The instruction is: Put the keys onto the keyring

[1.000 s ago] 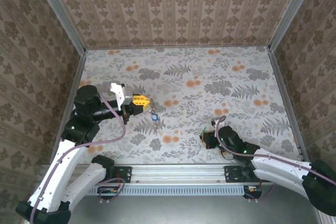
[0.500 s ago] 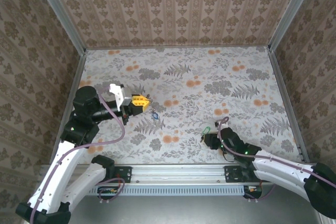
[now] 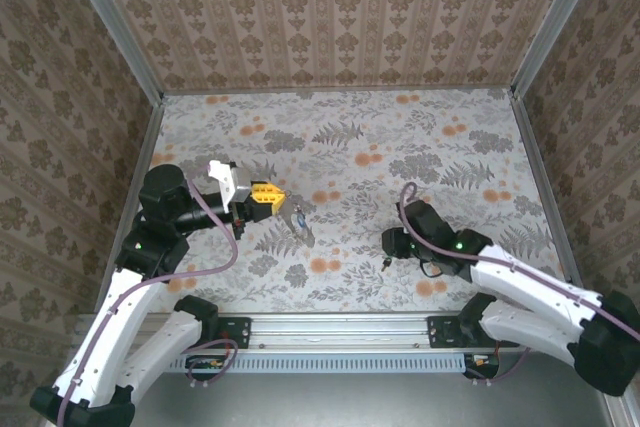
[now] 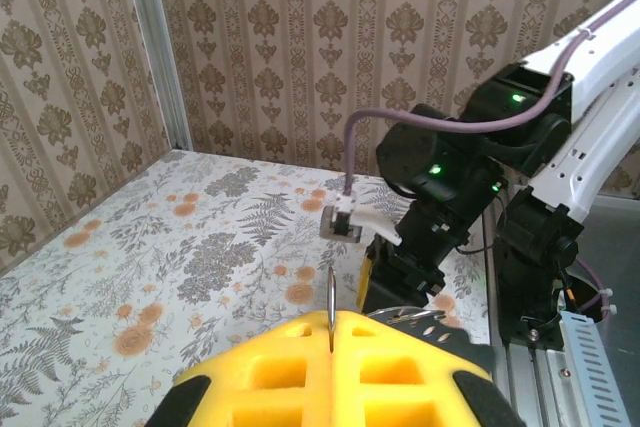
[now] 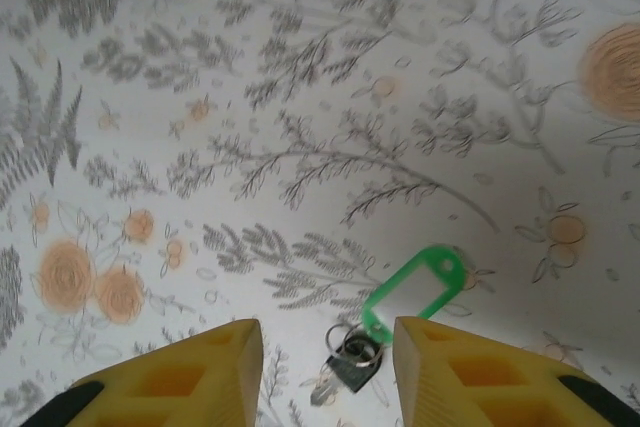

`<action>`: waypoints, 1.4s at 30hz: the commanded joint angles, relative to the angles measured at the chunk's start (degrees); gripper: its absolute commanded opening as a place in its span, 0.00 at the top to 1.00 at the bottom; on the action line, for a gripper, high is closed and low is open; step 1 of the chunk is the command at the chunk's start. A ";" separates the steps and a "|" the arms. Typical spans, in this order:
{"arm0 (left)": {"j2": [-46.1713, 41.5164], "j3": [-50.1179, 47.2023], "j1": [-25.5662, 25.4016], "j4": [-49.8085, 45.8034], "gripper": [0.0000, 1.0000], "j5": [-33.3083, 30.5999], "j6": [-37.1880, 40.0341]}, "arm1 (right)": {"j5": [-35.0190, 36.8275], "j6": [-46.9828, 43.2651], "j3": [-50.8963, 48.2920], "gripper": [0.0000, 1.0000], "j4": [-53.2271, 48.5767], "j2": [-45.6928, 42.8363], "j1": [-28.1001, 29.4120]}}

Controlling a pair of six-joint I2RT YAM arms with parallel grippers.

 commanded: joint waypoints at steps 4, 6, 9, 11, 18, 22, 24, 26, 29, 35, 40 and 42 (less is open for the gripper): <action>-0.92 -0.25 0.70 2.40 1.00 1.87 -1.38 | -11.10 -7.65 7.19 0.54 -12.43 10.27 0.30; -1.09 -0.29 0.71 2.29 1.00 1.72 -1.31 | -11.32 -8.07 8.58 0.54 -12.94 12.32 0.79; -1.24 -0.49 0.72 2.45 1.00 1.74 -1.54 | -7.54 -9.49 12.52 0.54 -15.83 15.39 2.81; -1.18 -0.44 0.85 2.58 1.00 1.88 -1.66 | -4.00 -10.90 15.04 0.54 -18.08 17.67 4.35; -1.53 -0.67 1.59 3.19 1.00 2.47 -2.20 | 0.61 -14.45 20.09 0.57 -21.51 26.22 6.31; -1.53 -0.86 1.84 3.37 1.00 2.52 -2.38 | 1.56 -16.09 22.07 0.58 -23.77 29.46 6.57; -1.62 -0.87 2.02 3.37 1.00 2.57 -2.38 | 1.73 -16.23 22.83 0.58 -24.28 30.40 6.67; -1.72 -0.90 2.20 3.50 1.00 2.65 -2.55 | 1.78 -16.39 23.25 0.59 -24.67 31.51 6.67; -1.71 -0.98 2.30 3.87 1.00 2.89 -2.77 | 2.00 -16.50 23.67 0.59 -24.65 33.44 6.73; -1.96 -1.06 2.41 4.16 1.00 3.09 -3.08 | 3.82 -17.04 24.86 0.64 -24.88 36.93 7.28; -2.15 -1.05 2.60 4.55 1.00 3.28 -3.43 | 5.43 -17.44 25.72 0.69 -25.25 38.73 7.26; -2.19 -1.21 2.65 4.68 1.00 3.47 -3.52 | 5.49 -17.61 25.98 0.70 -25.26 39.37 7.26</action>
